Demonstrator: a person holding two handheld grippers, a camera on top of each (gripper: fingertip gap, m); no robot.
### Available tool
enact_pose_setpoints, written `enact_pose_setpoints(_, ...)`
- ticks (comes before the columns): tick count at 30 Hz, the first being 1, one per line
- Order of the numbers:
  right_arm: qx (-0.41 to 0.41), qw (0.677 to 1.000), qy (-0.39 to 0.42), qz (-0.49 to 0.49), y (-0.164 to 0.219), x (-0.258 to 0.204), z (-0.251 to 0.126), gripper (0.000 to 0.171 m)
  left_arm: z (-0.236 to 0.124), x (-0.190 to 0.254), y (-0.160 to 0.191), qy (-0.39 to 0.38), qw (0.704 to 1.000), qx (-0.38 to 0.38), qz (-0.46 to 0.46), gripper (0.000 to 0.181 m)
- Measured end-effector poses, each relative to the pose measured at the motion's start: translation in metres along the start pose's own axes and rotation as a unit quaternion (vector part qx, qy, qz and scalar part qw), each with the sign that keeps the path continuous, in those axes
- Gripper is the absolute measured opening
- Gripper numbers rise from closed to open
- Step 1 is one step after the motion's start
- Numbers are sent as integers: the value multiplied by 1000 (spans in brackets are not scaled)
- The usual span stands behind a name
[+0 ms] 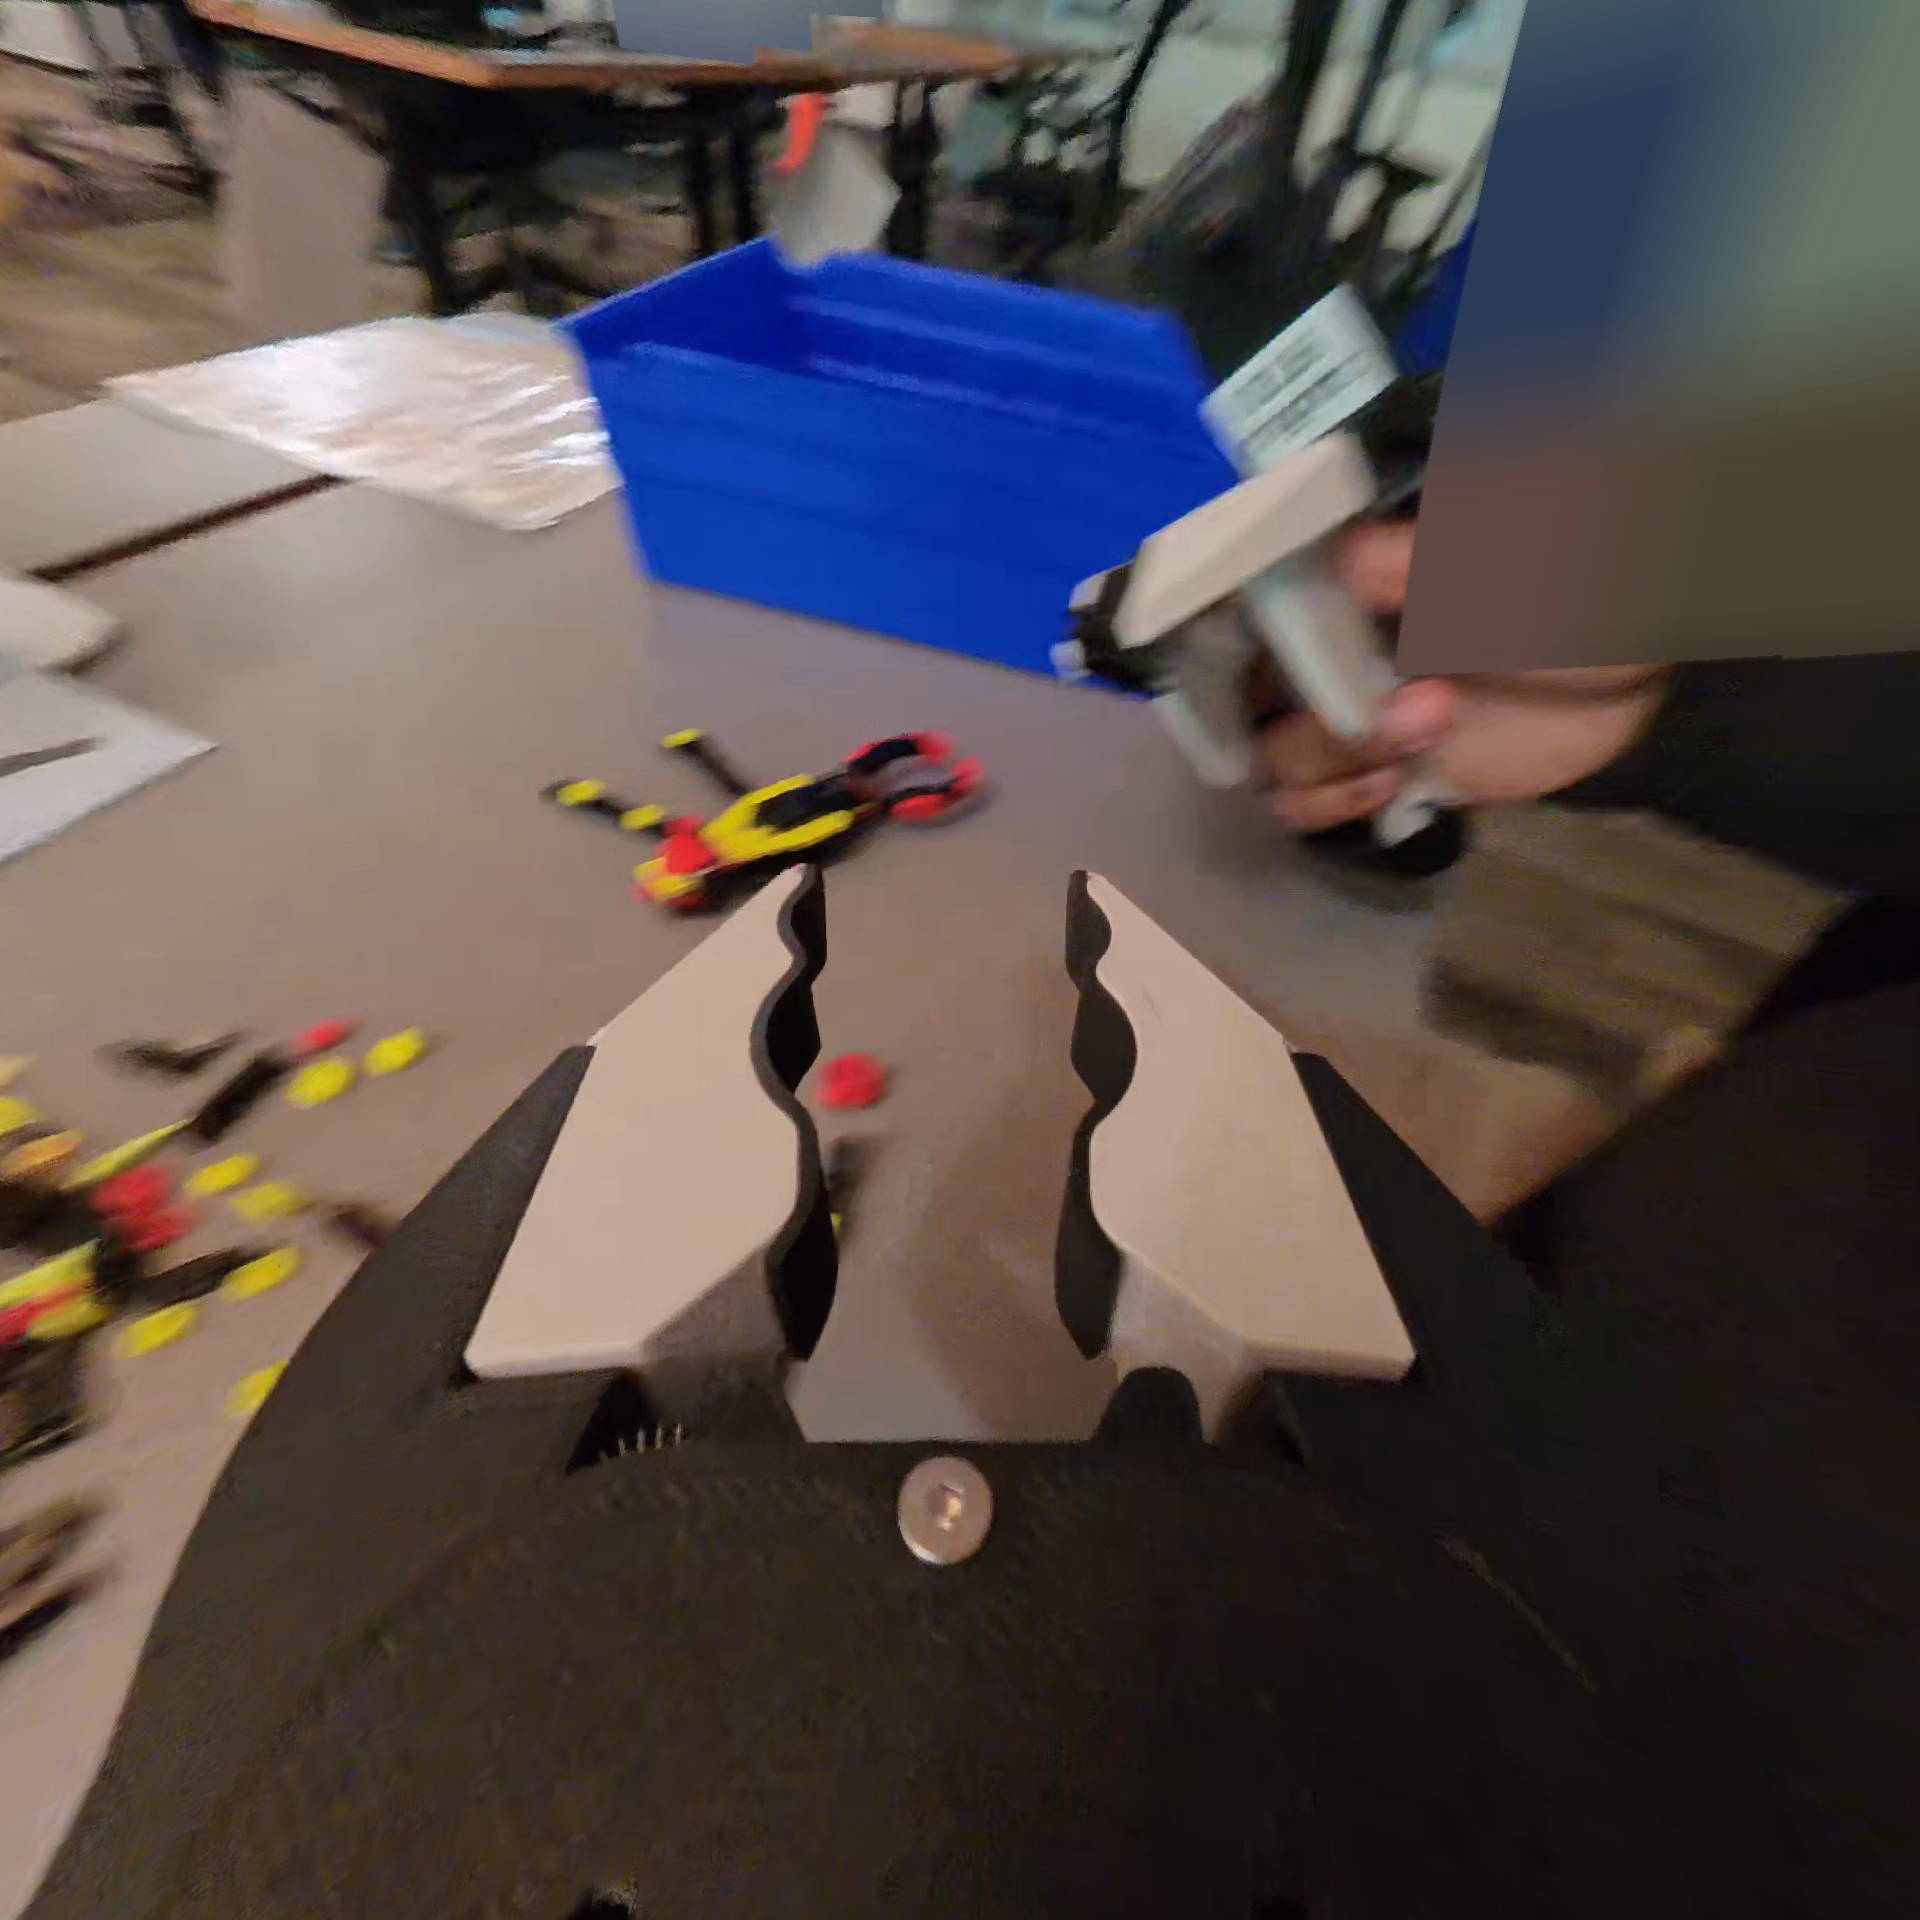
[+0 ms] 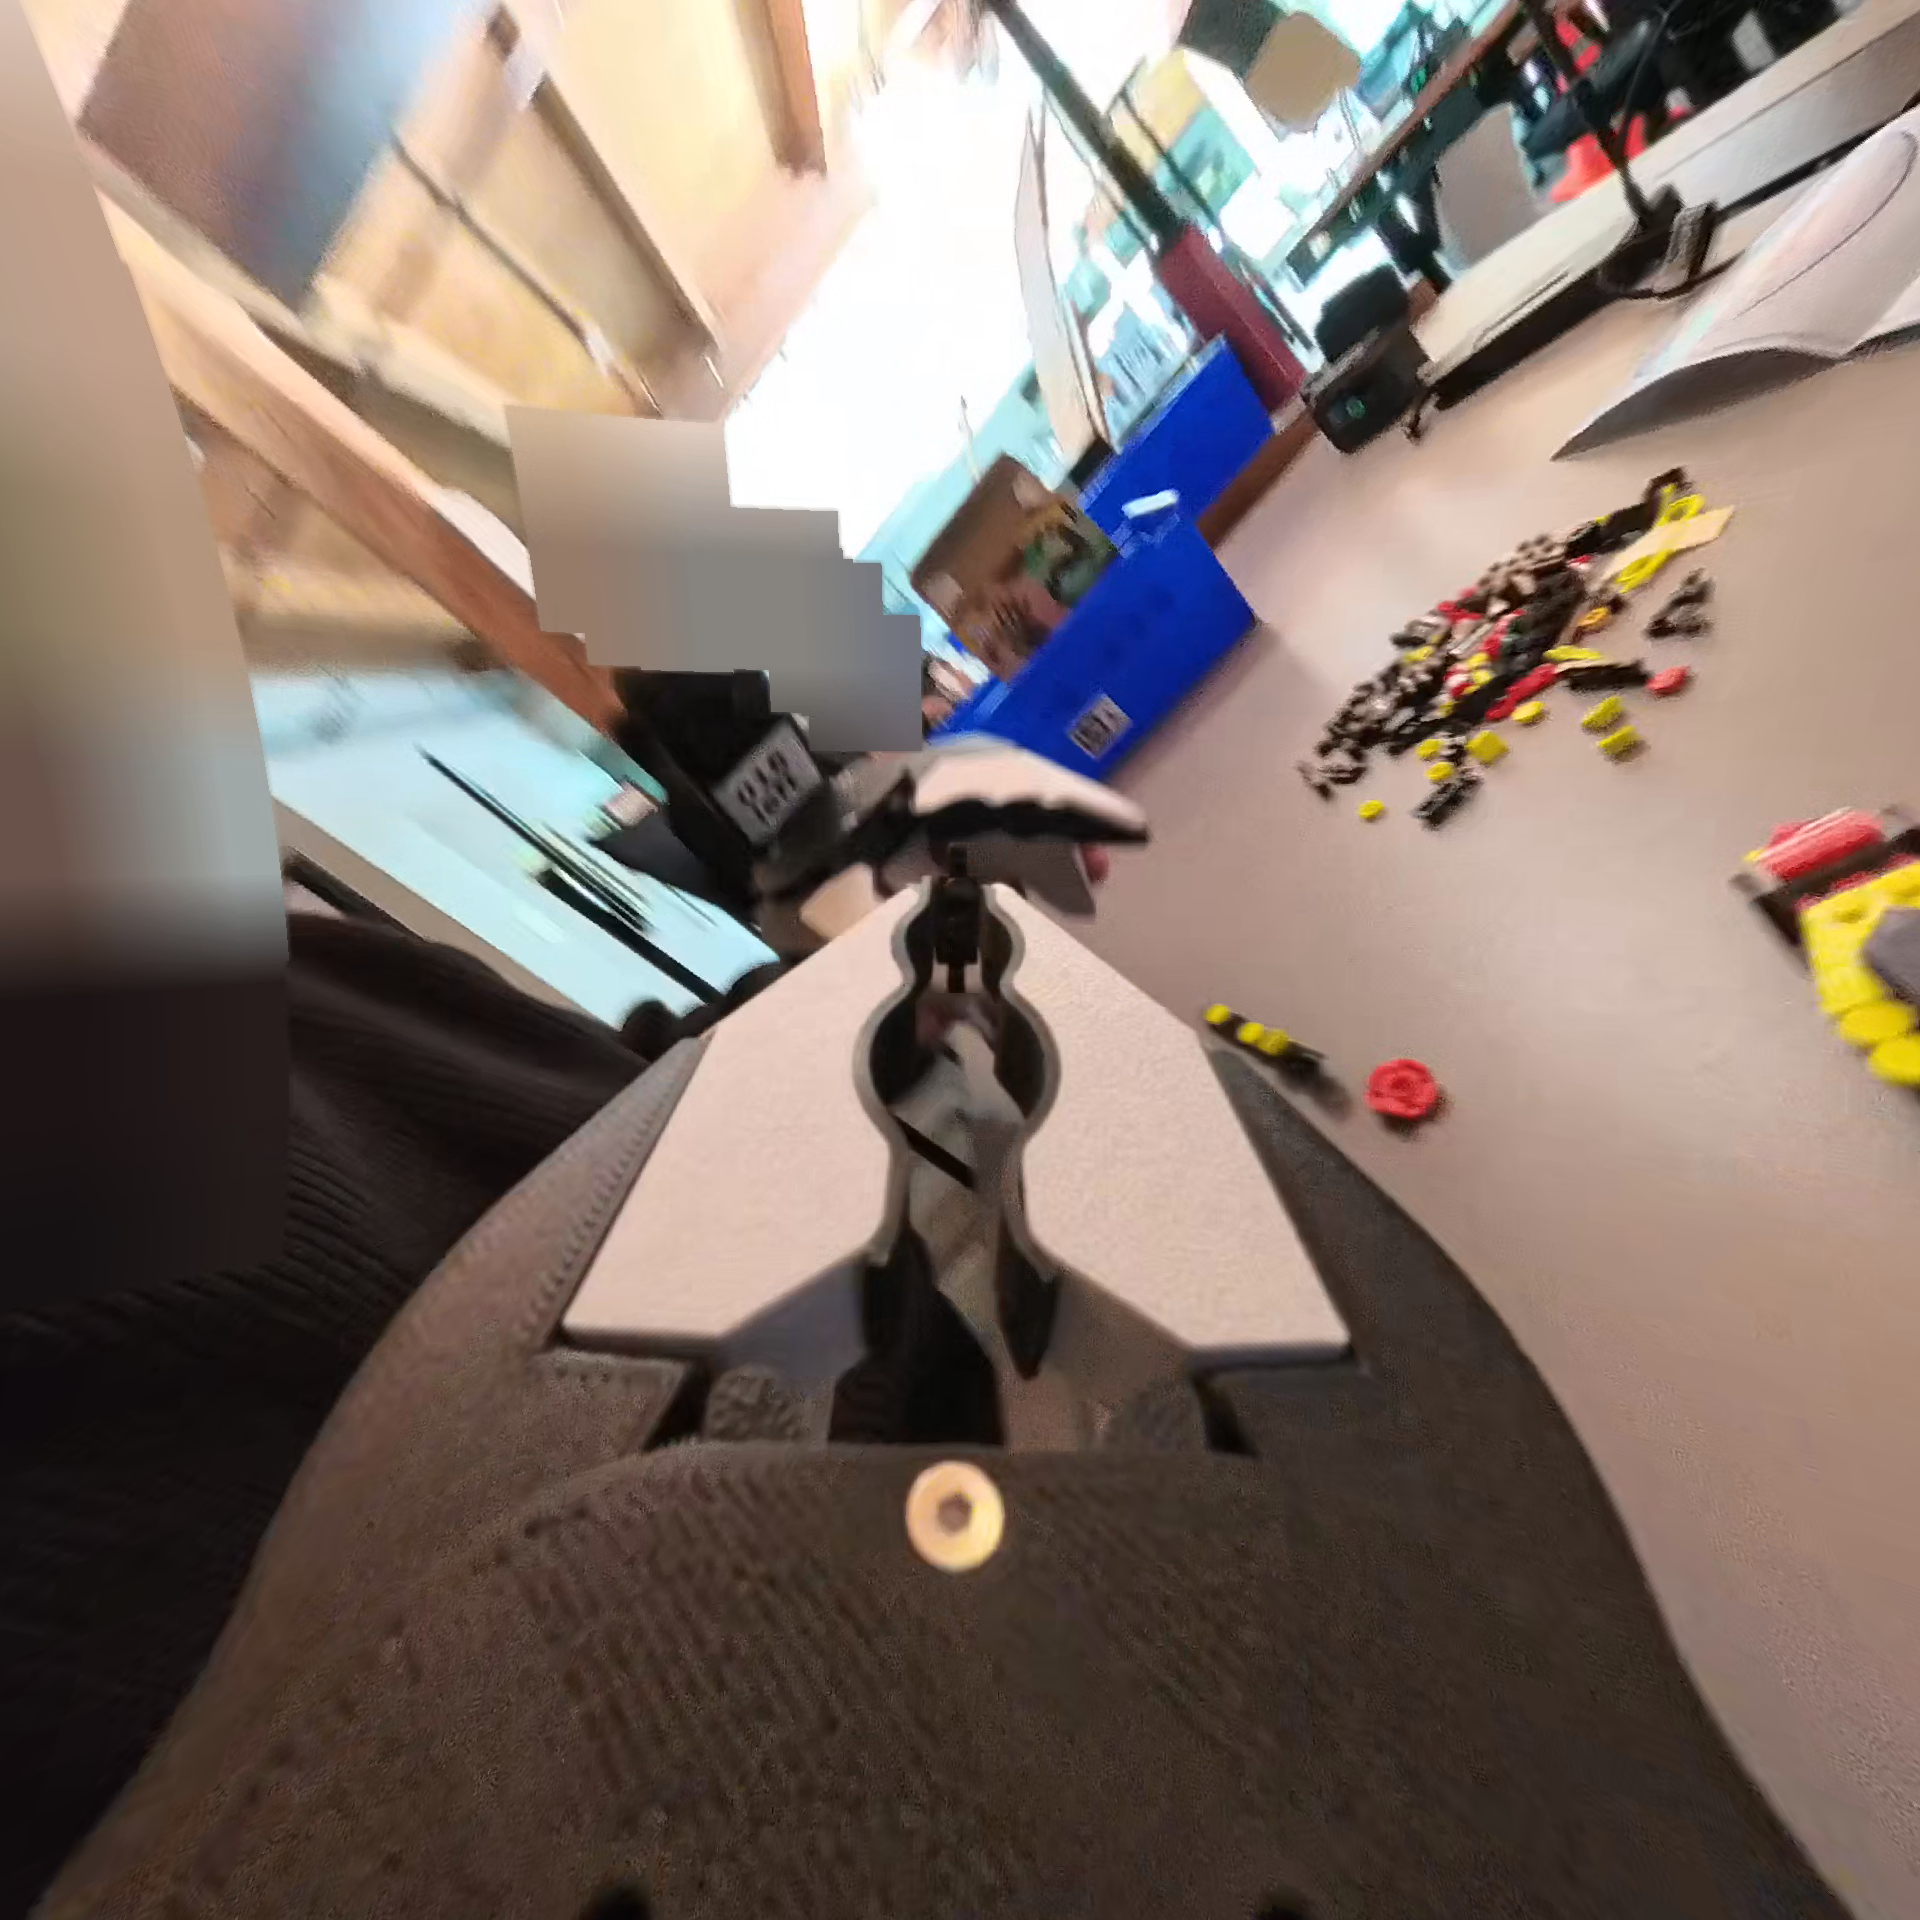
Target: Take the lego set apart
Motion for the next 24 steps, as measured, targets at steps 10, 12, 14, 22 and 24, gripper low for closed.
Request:
enact_pose_setpoints(10, 5, 1000, 1, 22, 16, 6, 10, 7, 19, 27, -14, 130, 955, 63, -259, 18)
enact_pose_setpoints(12, 10, 1000, 8, 19, 16, 8, 11, 6, 19, 26, -13, 144, 950, 65, -271, 14)
enact_pose_setpoints(14, 5, 1000, 5, 22, 17, 8, 11, 6, 18, 27, -12, 152, 950, 61, -265, 12)
enact_pose_setpoints(22, -17, 1000, 19, -17, 17, 8, 8, 8, 15, 29, -9, 179, 947, 56, -262, 5)
enact_pose_setpoints(24, -14, 999, 27, -18, 15, 10, 6, 17, 14, 28, -9, 183, 943, 59, -270, 5)
Point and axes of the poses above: each gripper's, where its closed fingertips meet, z out along the fingers, y out of its underside, x = y × z across the jaws, the point moved 2 cm from there along -z, back along the fingers, and after that the axes turned 4 degrees about -x, right-handed, at the moved point
